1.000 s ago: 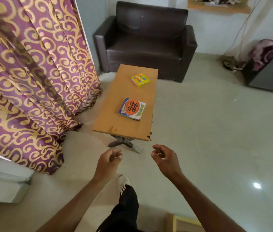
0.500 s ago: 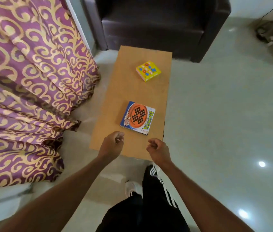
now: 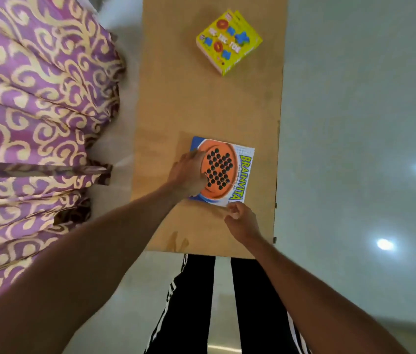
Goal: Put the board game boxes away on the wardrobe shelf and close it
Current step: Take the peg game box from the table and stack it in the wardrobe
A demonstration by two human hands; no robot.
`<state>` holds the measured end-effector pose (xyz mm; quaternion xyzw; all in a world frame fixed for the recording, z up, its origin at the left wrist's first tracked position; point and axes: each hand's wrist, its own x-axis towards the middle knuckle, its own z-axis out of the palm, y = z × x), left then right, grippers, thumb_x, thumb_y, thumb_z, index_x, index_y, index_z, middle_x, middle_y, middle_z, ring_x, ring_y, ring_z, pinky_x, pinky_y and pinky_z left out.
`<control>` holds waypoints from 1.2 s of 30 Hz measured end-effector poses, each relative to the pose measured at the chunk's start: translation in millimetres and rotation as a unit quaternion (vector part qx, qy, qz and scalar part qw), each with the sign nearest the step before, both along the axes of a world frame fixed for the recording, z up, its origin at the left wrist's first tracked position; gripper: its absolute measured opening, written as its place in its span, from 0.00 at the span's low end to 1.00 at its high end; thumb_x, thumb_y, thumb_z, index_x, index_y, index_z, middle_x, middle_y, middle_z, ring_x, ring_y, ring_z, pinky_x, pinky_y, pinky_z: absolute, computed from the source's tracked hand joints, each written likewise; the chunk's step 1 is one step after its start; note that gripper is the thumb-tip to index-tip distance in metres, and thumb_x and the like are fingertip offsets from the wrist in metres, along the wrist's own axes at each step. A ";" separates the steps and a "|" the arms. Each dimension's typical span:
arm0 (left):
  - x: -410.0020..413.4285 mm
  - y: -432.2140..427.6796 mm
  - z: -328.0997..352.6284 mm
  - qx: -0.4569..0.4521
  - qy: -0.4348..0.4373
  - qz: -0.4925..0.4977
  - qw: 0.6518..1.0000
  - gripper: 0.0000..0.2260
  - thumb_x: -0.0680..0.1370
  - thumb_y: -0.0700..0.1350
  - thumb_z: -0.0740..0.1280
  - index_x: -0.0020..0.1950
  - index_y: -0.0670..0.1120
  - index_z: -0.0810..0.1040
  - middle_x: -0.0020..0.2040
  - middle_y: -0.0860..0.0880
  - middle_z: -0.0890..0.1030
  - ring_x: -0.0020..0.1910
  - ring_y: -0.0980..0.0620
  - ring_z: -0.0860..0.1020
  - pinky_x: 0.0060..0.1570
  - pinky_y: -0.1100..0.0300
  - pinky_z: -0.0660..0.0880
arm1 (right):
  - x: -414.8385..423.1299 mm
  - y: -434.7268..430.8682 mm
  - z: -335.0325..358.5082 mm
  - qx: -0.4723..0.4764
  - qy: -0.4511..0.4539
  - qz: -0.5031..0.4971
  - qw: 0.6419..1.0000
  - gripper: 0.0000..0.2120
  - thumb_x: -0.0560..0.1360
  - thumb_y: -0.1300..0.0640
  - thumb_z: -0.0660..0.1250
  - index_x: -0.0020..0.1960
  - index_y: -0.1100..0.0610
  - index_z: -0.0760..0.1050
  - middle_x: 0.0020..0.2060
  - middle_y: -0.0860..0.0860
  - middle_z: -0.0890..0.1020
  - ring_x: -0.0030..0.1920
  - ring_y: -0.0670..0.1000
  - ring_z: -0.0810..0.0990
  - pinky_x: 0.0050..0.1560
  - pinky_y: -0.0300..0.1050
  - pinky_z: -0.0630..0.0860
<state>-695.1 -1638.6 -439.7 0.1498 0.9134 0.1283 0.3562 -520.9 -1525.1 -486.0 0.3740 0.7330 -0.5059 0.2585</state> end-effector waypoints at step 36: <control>135.5 -49.4 81.9 0.170 -0.183 0.562 0.789 0.16 0.69 0.33 0.69 0.55 0.41 0.73 0.50 0.47 0.81 0.50 0.49 0.81 0.47 0.54 0.78 | -7.4 77.3 106.2 -0.050 0.057 0.098 0.992 0.22 0.71 0.52 0.74 0.62 0.50 0.74 0.54 0.48 0.82 0.47 0.48 0.84 0.41 0.44 0.83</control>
